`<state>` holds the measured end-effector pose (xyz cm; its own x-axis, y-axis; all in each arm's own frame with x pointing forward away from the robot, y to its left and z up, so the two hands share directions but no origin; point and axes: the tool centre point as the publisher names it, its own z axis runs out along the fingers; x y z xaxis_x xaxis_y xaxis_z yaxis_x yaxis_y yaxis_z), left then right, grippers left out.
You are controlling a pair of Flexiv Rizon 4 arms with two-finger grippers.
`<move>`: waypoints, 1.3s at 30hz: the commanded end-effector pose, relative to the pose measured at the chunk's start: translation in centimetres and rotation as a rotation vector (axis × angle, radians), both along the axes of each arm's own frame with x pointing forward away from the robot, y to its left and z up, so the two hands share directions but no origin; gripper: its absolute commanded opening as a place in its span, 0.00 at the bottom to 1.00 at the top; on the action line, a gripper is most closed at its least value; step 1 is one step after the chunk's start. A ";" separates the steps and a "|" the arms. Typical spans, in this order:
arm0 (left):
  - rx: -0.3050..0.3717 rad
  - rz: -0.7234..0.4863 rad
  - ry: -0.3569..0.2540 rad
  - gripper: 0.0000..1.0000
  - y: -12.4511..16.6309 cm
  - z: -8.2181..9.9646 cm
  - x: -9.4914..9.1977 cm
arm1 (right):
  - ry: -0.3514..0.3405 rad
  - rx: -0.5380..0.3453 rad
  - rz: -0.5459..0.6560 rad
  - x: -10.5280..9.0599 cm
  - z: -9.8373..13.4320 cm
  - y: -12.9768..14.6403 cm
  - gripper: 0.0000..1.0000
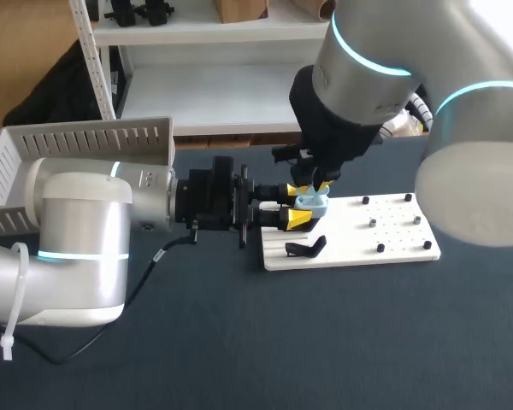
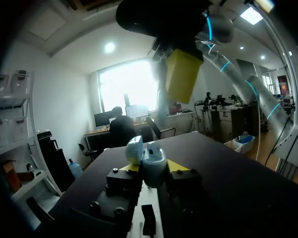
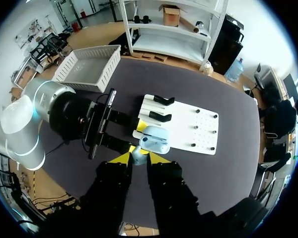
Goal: Pick up each earbud case from the left stands, insert the matching earbuds, close the lid, and place the case in the box.
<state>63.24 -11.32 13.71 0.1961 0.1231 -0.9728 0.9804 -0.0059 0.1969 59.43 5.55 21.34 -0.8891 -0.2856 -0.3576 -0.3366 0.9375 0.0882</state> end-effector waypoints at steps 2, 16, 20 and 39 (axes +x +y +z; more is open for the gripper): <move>-0.003 0.000 -0.002 0.00 0.0 -0.1 0.0 | 0.005 -0.013 0.005 0.3 -0.3 0.2 0.00; -0.003 0.000 -0.002 0.00 0.0 -0.1 0.0 | 0.017 -0.017 0.015 1.0 -1.5 0.0 0.00; -0.003 0.000 -0.002 0.00 0.0 -0.1 0.0 | 0.018 -0.018 0.017 1.1 -1.6 0.0 0.00; -0.003 0.000 -0.002 0.00 0.0 -0.1 0.0 | 0.032 -0.012 0.011 1.6 -2.5 0.0 0.00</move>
